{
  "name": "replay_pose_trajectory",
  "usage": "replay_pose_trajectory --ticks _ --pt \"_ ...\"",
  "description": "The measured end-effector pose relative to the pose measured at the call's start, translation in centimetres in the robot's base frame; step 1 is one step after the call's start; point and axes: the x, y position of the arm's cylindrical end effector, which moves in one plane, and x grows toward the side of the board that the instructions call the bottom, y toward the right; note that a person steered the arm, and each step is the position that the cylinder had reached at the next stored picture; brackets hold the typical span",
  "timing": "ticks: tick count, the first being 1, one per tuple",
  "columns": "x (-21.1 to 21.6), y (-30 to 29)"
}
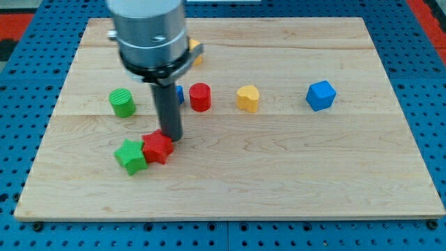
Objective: Separate the red star from the green star
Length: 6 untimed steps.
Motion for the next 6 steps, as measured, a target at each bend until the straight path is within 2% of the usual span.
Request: replay_pose_trajectory --ticks 2,3,4,6 --pt "7.7 4.5" --pt "3.4 -2.6" --pt "-0.2 -6.4" --pt "-1.7 -12.2"
